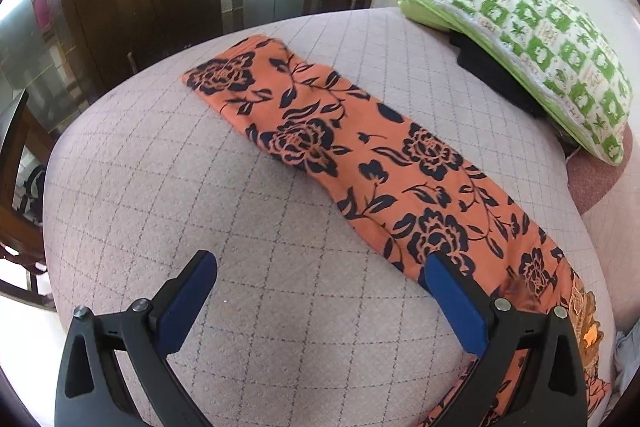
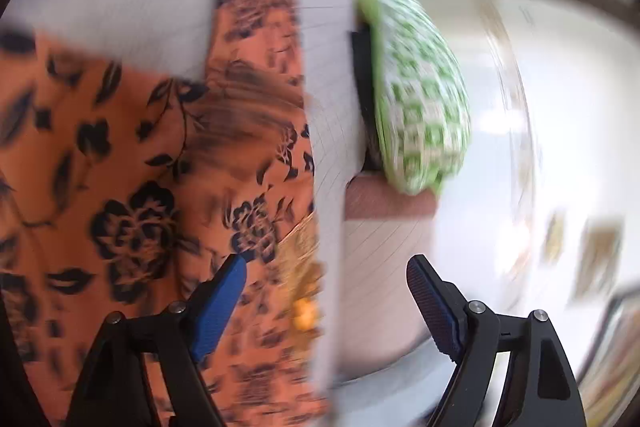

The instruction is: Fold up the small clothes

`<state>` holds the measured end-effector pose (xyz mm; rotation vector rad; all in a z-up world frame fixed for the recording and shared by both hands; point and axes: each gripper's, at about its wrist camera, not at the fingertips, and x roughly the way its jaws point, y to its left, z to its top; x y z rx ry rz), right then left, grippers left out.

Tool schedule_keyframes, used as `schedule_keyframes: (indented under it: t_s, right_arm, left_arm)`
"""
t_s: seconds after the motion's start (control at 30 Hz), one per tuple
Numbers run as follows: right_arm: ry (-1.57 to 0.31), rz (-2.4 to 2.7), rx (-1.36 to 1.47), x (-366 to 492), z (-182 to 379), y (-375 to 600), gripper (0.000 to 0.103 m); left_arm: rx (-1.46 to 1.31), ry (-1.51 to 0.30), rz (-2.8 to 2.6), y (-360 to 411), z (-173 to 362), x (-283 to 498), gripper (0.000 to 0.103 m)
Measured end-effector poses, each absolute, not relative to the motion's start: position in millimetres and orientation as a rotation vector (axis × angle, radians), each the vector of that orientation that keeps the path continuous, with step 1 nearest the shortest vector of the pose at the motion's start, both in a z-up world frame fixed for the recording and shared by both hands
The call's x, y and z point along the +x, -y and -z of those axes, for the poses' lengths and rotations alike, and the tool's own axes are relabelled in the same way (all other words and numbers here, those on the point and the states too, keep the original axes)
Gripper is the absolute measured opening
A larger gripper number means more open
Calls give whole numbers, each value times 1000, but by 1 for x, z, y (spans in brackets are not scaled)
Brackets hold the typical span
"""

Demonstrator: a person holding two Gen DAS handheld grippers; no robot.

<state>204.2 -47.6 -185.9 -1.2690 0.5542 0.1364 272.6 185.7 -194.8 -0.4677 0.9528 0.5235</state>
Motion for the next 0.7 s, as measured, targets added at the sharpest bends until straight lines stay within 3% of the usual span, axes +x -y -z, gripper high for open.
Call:
schedule_keyframes:
  t_s: [0.13,0.27,0.4,0.47,0.57,0.7]
  right_arm:
    - [-753,-107,-631,217,149,144,85]
    - [-906,-67,64,220,161,275,84]
    - [-836,-81,704,193,195,375,84]
    - [-789,-79,870,180,209,399,84]
    - [-766,-101,1077,168,232,418,82]
    - [-748,53,1048,169,233,440,78]
  left_arm:
    - [-425,-927,-484,-171,191,274,103]
    - [-353,-924,-407,-143,190,276,103]
    - [-248,-911,-361,-113,191,280,103]
    - [-214,-904,-336,-101,193,282,102]
    - [-169,-914,-289,-85,199,285,93]
    - [-165,-942,-218,-69,208,289,69]
